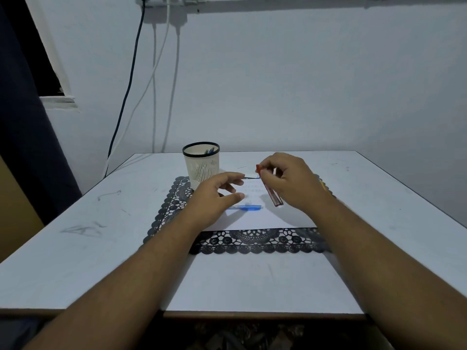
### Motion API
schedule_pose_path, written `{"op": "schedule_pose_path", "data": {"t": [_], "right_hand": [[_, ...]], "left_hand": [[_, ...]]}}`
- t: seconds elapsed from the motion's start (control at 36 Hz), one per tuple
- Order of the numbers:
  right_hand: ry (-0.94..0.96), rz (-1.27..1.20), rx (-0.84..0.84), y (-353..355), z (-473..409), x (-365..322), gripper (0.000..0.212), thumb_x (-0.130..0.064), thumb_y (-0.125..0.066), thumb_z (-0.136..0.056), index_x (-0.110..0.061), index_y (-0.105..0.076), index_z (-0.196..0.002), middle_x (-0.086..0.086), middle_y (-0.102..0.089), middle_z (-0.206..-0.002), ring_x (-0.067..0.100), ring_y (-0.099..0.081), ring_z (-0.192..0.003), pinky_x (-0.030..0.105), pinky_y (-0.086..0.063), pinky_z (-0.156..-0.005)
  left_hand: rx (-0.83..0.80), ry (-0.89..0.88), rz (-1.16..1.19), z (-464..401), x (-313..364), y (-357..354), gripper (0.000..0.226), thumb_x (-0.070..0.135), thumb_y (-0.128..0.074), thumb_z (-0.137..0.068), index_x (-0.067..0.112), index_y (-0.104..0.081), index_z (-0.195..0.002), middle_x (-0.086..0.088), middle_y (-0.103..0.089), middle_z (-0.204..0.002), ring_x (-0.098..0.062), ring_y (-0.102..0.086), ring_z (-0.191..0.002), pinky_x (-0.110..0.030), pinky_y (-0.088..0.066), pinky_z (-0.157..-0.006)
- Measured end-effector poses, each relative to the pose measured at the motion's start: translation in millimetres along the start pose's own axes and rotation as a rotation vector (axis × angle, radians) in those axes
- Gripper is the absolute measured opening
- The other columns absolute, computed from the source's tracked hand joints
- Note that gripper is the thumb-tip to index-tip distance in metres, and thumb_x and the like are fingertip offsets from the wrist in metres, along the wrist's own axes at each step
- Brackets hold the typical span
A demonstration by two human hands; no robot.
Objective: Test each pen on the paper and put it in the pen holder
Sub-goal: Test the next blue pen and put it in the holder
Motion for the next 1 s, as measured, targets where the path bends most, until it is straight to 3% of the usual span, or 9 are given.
{"op": "schedule_pose_path", "data": {"t": [0.14,0.22,0.36,0.42,0.5,0.58,0.69,0.86,1.0], "right_hand": [[-0.032,-0.026,-0.015,5.1,-1.7,1.0,0.013,-0.022,-0.063,-0.096,-0.024,-0.076,-0.098,-0.012,-0.069,-0.091,0.001,-0.055,-0.069,0.028,-0.044,-0.066],[-0.067,0.085,-0.184,-13.1,3.2,2.4,0.013,-0.026,-0.064,-0.096,-0.028,-0.076,-0.095,-0.014,-0.069,-0.088,0.001,-0.058,-0.075,0.032,-0.048,-0.07],[-0.183,-0.151,0.018,4.2,0.8,10.7,0.014,-0.026,-0.065,-0.099,-0.027,-0.077,-0.093,-0.009,-0.074,-0.091,0.002,-0.059,-0.071,0.028,-0.048,-0.068],[-0.253,-0.251,0.014,-0.4,2.2,15.7,0.012,-0.027,-0.066,-0.1,-0.026,-0.078,-0.095,-0.009,-0.073,-0.088,0.007,-0.058,-0.067,0.028,-0.046,-0.063],[-0.418,-0.612,0.006,-18.3,8.1,24.8,0.007,-0.014,-0.067,-0.099,-0.012,-0.073,-0.098,0.007,-0.072,-0.087,0.015,-0.05,-0.056,0.025,-0.037,-0.045],[-0.613,-0.958,0.003,-39.0,14.1,31.3,0.004,-0.009,-0.065,-0.1,-0.007,-0.068,-0.102,0.013,-0.074,-0.092,0.013,-0.054,-0.055,0.022,-0.039,-0.042],[-0.843,-1.336,-0.038,-70.4,25.5,32.0,0.007,-0.01,-0.065,-0.099,-0.004,-0.068,-0.1,0.008,-0.07,-0.081,0.009,-0.057,-0.053,0.016,-0.046,-0.042],[-0.939,-1.467,-0.185,-93.0,32.7,22.3,0.011,-0.008,-0.065,-0.097,0.003,-0.069,-0.096,0.011,-0.073,-0.082,0.008,-0.062,-0.051,0.016,-0.051,-0.043],[-0.941,-1.509,-0.203,-94.0,34.5,18.3,0.022,-0.006,-0.073,-0.079,0.004,-0.072,-0.098,0.014,-0.075,-0.088,0.01,-0.064,-0.053,0.018,-0.056,-0.047]], "left_hand": [[-0.011,-0.004,0.003,-0.4,1.9,-1.3,0.039,0.016,-0.076,-0.09,0.028,-0.069,-0.126,0.015,-0.072,-0.114,-0.007,-0.065,-0.102,-0.046,-0.056,-0.093],[-0.019,-0.007,-0.003,1.7,1.3,-3.2,0.039,0.017,-0.076,-0.09,0.03,-0.069,-0.126,0.016,-0.072,-0.114,-0.007,-0.065,-0.102,-0.047,-0.056,-0.092],[-0.033,-0.036,-0.005,3.5,4.7,-4.6,0.036,0.017,-0.075,-0.091,0.033,-0.07,-0.123,0.017,-0.071,-0.112,-0.007,-0.065,-0.101,-0.05,-0.058,-0.088],[-0.038,-0.042,0.01,3.3,9.2,-5.0,0.035,0.018,-0.075,-0.091,0.032,-0.07,-0.123,0.017,-0.071,-0.112,-0.007,-0.065,-0.101,-0.049,-0.058,-0.088],[-0.053,-0.072,0.026,6.5,16.3,-5.8,0.041,0.02,-0.078,-0.089,0.03,-0.067,-0.127,0.014,-0.071,-0.112,-0.008,-0.065,-0.101,-0.046,-0.055,-0.089],[-0.061,-0.096,0.047,9.4,20.3,-6.6,0.052,0.018,-0.083,-0.085,0.031,-0.062,-0.131,0.01,-0.072,-0.11,-0.013,-0.067,-0.098,-0.041,-0.053,-0.087],[0.035,-0.173,0.072,9.0,27.4,-0.5,0.056,0.014,-0.081,-0.086,0.03,-0.058,-0.135,0.004,-0.073,-0.104,-0.02,-0.067,-0.09,-0.043,-0.055,-0.081],[0.162,-0.2,0.148,10.0,33.2,14.7,0.022,0.018,-0.072,-0.096,0.03,-0.068,-0.114,0.006,-0.075,-0.101,-0.02,-0.07,-0.093,-0.055,-0.055,-0.085],[0.256,-0.187,0.139,11.4,34.0,24.7,0.017,0.015,-0.068,-0.098,0.022,-0.068,-0.113,0.009,-0.075,-0.099,-0.01,-0.07,-0.09,-0.046,-0.058,-0.082]]}}
Point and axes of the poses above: each hand's wrist, its own z-axis away from the middle knuckle, its own y-axis out of the back of the hand, x = y × z, the point moved 9 cm from there along -z, towards the middle knuckle
